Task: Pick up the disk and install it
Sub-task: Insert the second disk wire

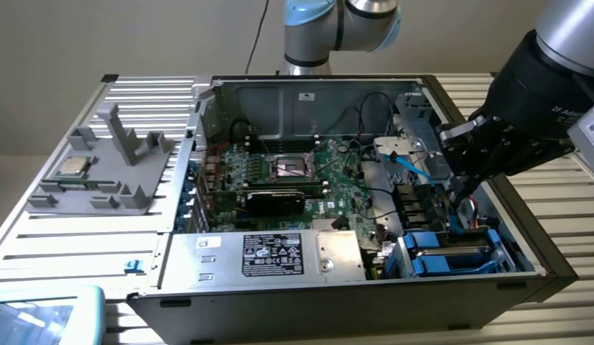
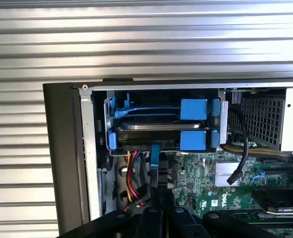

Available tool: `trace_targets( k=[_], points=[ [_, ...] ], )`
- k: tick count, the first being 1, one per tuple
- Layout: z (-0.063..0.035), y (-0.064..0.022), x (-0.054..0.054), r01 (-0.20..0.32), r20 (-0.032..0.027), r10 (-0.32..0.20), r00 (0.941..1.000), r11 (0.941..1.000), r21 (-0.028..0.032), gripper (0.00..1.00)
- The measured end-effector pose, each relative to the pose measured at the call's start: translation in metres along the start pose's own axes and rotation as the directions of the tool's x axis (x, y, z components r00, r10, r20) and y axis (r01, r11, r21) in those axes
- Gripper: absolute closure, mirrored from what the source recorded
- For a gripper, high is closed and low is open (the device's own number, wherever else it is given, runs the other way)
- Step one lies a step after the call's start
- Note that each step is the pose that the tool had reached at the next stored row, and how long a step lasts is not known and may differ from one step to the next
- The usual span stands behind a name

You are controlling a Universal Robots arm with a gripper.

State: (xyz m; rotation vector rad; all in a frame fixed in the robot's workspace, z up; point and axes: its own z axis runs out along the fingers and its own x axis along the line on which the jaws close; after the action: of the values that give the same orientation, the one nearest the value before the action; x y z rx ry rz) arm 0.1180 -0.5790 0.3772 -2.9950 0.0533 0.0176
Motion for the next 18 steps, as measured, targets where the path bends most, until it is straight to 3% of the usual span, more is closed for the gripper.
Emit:
trace_targets(
  k=[14,16,18],
  points=[
    [0.0002,0.0003,0.0000,0.001,0.0002,-0.001,1.0000,1.0000,-0.0009,0.89],
    [0.0006,0.0003,0.0001,0.000,-0.0018,0.000,1.0000,0.9999,-0.0153,0.89],
    [0.0009,0.0002,0.0000,-0.002,-0.0040,0.002,1.0000,0.9991,-0.0419,0.89]
  ],
)
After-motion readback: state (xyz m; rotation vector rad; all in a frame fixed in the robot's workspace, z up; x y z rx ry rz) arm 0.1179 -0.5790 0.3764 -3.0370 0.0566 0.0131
